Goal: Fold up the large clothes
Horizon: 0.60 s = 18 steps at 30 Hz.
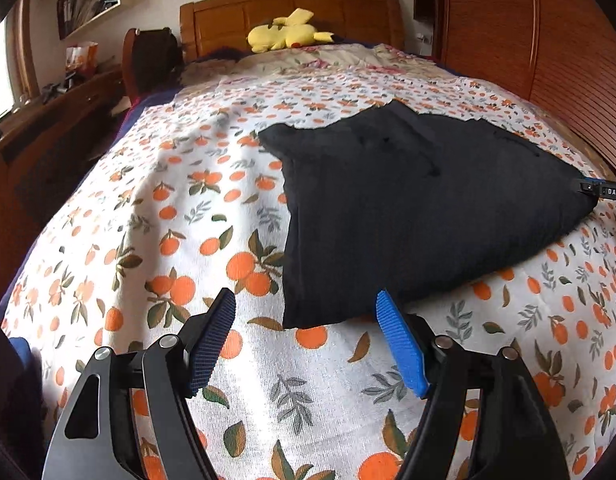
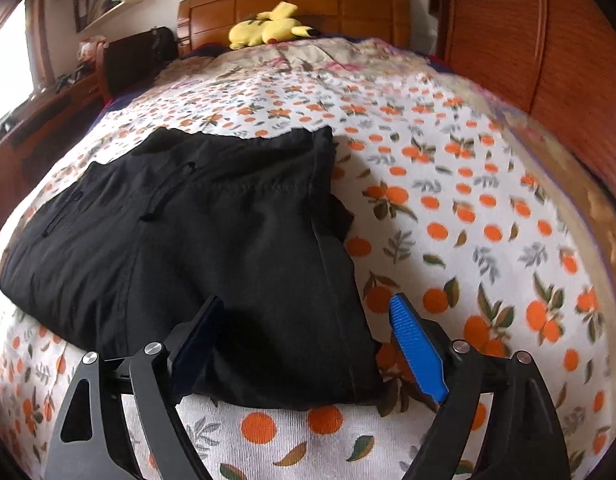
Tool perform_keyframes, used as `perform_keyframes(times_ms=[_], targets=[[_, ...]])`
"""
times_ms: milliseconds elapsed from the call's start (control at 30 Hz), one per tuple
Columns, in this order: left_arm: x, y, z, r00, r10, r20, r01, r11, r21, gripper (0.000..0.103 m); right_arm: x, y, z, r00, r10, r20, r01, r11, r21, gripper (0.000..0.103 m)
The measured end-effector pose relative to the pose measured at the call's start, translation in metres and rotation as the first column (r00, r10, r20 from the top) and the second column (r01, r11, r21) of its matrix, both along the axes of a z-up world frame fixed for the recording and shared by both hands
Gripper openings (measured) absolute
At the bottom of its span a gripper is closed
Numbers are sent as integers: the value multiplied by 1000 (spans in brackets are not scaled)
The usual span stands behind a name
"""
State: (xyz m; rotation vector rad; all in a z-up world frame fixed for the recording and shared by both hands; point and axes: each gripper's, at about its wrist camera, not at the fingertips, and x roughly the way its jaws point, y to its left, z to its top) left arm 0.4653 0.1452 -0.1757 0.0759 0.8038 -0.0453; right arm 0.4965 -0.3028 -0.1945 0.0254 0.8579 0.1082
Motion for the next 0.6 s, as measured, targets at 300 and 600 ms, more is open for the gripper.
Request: perform_keyframes(times_ms=[300, 600], targets=[[24, 9, -16, 998, 20, -60, -24, 997, -71, 75, 10, -11, -20, 996, -25, -88, 34, 995, 98, 87], [50, 17, -23, 992, 16, -126, -41, 980, -197, 75, 20, -14, -30, 989, 33, -143, -1, 975, 221, 72]])
